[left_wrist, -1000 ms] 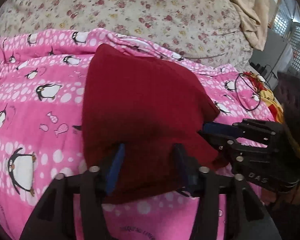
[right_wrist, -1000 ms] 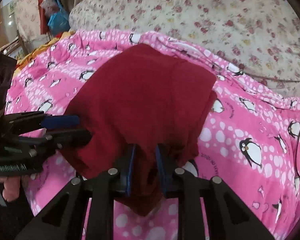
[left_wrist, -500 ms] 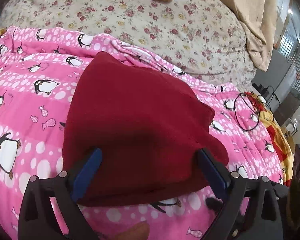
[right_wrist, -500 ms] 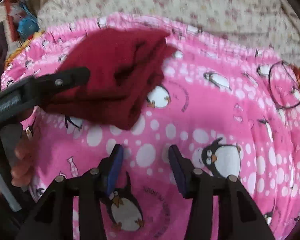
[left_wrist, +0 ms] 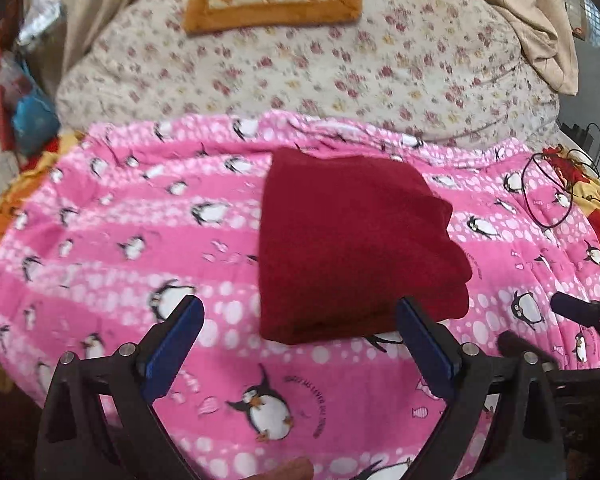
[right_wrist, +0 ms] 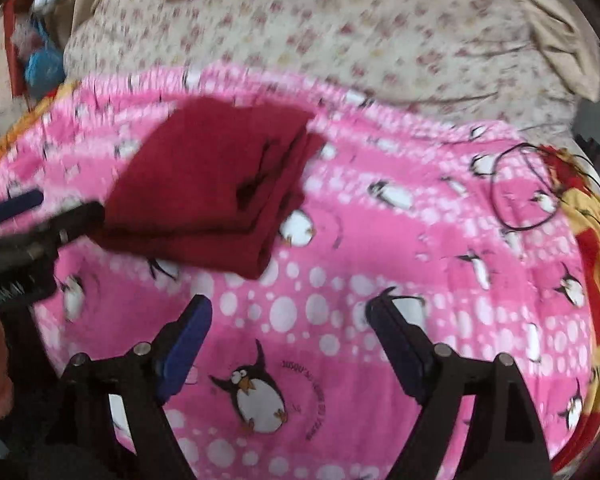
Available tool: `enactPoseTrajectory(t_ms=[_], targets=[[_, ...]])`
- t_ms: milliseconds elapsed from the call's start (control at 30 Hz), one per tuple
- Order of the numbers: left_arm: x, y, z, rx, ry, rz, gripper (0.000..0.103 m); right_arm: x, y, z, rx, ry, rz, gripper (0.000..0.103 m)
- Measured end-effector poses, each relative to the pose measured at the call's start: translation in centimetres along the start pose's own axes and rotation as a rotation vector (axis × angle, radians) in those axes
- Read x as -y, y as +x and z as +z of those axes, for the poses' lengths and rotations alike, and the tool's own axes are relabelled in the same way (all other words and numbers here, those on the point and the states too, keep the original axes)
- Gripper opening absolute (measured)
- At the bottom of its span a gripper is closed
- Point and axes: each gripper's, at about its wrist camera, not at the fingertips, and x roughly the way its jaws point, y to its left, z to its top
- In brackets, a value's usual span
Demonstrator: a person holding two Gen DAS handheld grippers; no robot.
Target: Fold small clothes
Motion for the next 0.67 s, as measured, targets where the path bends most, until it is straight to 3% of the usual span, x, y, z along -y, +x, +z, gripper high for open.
enactPoseTrajectory(t_ms=[200, 367, 667], targets=[[0.2, -2.0, 0.3, 0.019, 0.009, 0.013, 0.091, 1.1, -3.5, 0.0, 0.085, 0.086, 0.015, 0.086], [1.1, -3.0, 0.4, 0.042, 0.03, 0.012, 0.091, 0.4, -5.5, 0.0, 0.135, 0.059, -0.009, 0.086], [1.4, -2.5, 0.0, 0.036, 0.011, -0.014, 0.091, 0.7, -5.2, -0.1, 0.135, 0.053, -0.055, 0.086]])
